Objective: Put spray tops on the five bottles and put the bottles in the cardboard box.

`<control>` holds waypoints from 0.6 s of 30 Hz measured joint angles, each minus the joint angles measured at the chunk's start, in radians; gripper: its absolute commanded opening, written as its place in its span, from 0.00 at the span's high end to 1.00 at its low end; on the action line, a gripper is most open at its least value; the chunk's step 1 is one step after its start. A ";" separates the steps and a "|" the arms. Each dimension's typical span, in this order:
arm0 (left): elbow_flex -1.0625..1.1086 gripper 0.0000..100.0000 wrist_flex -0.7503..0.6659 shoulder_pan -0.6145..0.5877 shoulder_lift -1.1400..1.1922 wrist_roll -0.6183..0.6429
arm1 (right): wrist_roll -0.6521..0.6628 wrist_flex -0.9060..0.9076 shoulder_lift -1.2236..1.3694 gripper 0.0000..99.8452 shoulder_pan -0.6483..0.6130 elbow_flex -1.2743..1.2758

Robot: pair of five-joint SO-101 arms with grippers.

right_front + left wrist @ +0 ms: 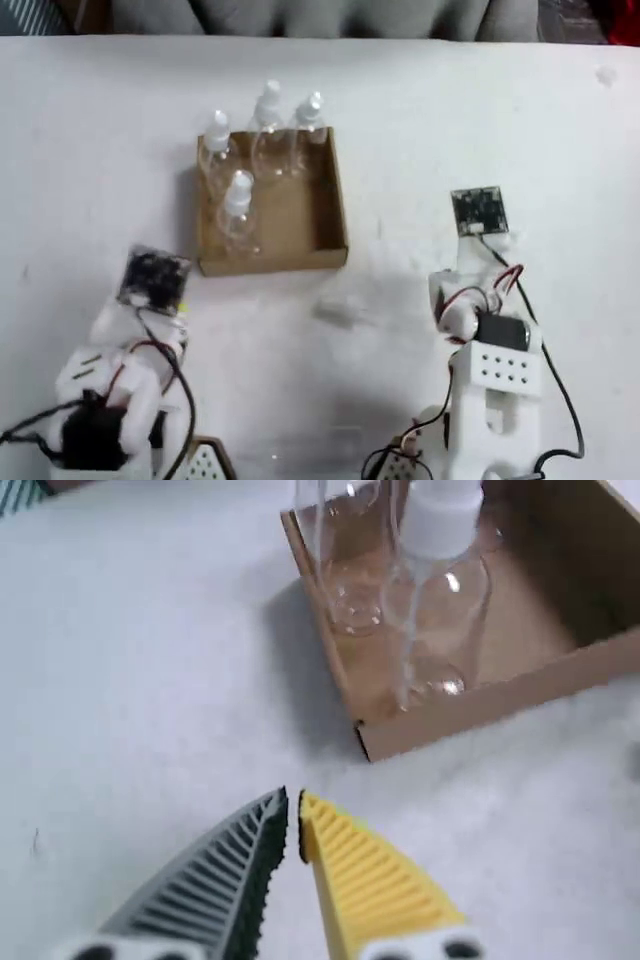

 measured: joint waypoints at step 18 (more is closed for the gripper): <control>-0.213 0.71 0.164 0.600 0.494 -0.245 | 0.002 -0.051 0.000 0.98 0.028 0.037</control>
